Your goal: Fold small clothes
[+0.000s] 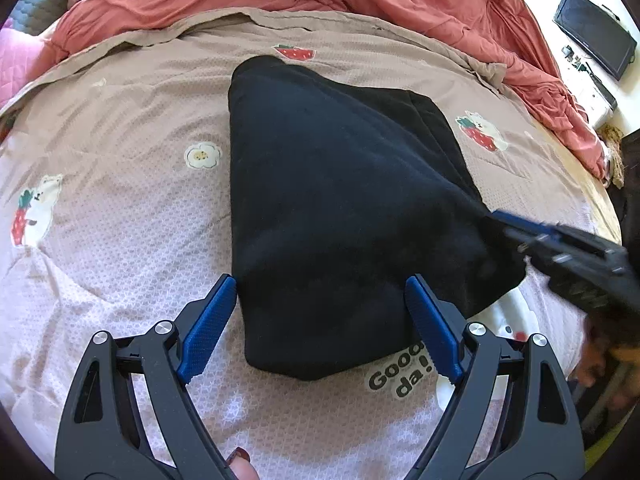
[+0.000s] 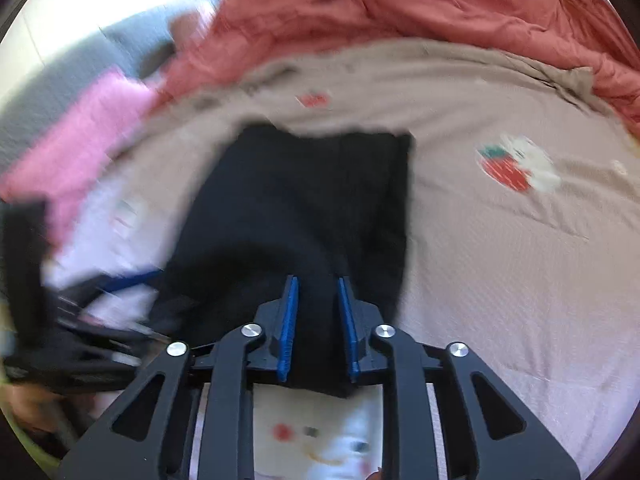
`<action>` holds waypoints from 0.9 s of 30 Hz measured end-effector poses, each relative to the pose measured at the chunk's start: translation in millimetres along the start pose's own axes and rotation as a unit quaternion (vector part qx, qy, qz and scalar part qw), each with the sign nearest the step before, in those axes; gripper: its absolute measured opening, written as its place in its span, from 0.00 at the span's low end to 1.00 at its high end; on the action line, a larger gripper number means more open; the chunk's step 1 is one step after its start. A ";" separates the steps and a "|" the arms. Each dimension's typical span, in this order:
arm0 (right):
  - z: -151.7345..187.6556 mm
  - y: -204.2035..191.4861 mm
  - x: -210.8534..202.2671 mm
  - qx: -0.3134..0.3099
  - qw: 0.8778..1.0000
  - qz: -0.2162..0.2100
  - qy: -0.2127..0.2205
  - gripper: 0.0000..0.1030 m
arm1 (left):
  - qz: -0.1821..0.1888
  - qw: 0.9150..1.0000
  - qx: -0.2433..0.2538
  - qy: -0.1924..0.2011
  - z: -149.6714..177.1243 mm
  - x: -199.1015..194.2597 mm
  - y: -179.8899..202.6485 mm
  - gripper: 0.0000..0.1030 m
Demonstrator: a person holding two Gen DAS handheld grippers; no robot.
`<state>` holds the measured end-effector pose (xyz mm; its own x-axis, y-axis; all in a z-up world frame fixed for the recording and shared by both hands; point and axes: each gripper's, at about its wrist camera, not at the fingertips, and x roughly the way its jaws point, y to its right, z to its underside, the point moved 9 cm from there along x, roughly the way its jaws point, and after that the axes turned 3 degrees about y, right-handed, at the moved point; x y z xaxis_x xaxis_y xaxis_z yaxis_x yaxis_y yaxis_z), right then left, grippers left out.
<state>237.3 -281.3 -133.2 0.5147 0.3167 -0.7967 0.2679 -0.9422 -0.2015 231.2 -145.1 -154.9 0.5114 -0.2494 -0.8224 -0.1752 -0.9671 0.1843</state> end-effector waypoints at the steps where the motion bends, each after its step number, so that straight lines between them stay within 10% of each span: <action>1: 2.6 1.6 3.7 -0.001 1.000 0.008 -0.005 0.18 | 0.000 1.000 -0.001 0.000 0.8 0.0 -0.3 0.76; 27: 9.2 3.3 -12.9 0.034 0.998 0.024 0.048 0.35 | 0.001 1.000 -0.024 -0.008 7.6 -7.2 -20.6 0.81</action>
<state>224.0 -289.6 -128.8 0.6024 0.2767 -0.7487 0.1863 -0.9608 -0.2051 224.8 -123.0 -156.9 0.4970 -0.2504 -0.8309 -0.1360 -0.9681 0.2104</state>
